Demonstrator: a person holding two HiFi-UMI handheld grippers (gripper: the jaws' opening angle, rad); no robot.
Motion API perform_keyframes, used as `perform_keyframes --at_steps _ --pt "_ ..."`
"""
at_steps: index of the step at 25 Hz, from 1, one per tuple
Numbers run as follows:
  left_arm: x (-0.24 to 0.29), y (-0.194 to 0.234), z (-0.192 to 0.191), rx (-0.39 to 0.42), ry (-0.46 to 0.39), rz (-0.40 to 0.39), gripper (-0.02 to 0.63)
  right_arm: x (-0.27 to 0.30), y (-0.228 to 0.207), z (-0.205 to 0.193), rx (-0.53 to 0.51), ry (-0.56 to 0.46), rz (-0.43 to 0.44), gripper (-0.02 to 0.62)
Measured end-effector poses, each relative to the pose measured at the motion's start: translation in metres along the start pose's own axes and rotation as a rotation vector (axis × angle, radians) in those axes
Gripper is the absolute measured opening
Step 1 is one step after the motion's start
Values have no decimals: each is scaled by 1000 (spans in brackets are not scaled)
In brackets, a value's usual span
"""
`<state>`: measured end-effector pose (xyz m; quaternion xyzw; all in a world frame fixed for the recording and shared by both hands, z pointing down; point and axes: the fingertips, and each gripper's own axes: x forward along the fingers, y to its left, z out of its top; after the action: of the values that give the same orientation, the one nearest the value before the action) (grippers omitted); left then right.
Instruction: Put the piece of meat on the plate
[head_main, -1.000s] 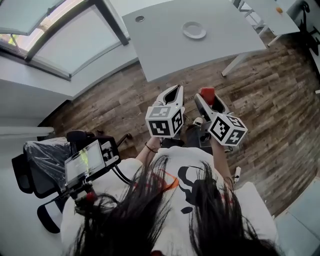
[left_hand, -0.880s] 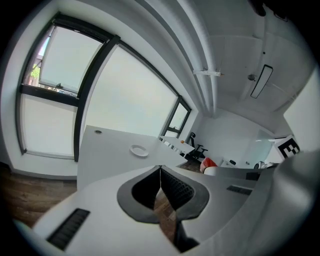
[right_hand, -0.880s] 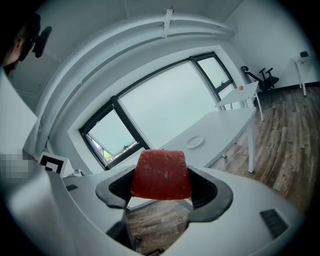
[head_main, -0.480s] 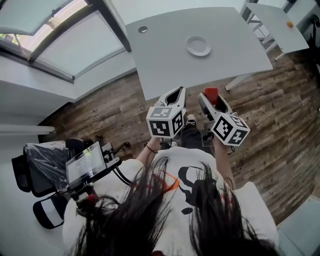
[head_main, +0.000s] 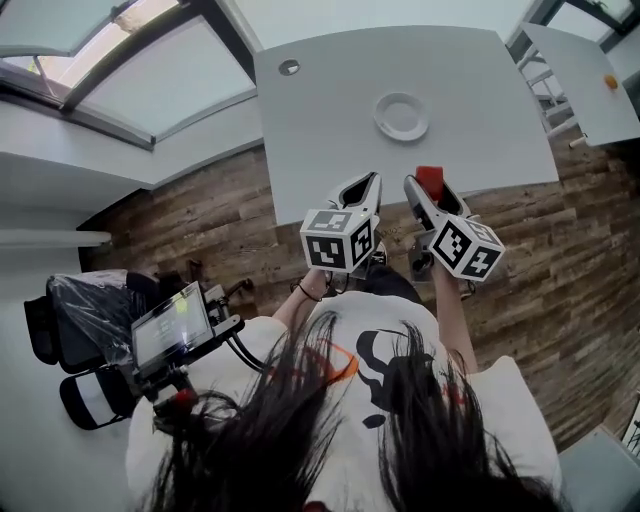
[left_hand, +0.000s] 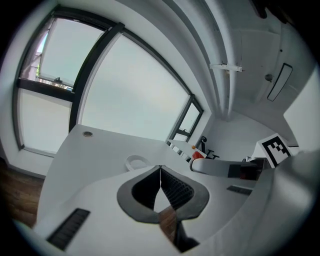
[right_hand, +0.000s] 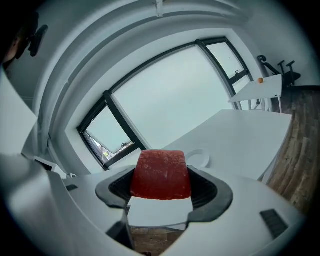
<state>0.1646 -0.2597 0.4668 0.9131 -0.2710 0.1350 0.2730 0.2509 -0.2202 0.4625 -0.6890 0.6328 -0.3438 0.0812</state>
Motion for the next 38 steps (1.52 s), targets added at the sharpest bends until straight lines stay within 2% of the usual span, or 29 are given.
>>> perform_keyframes --at_steps 6,12,18,26,31,38 --pt "39 1 11 24 -40 -5 9 46 -44 7 -19 62 -14 316" --pt "69 -7 12 69 -30 -51 9 95 -81 7 -39 139 -21 316" --pt "82 9 11 82 -19 4 9 151 -94 5 -115 215 -6 316" --pt "82 30 8 97 -2 76 9 209 -111 -16 -234 309 -34 316" --pt "88 40 1 62 9 91 9 228 -114 -16 -286 332 -62 316" --pt "92 44 -5 55 26 103 9 246 -117 -23 -379 366 -89 316"
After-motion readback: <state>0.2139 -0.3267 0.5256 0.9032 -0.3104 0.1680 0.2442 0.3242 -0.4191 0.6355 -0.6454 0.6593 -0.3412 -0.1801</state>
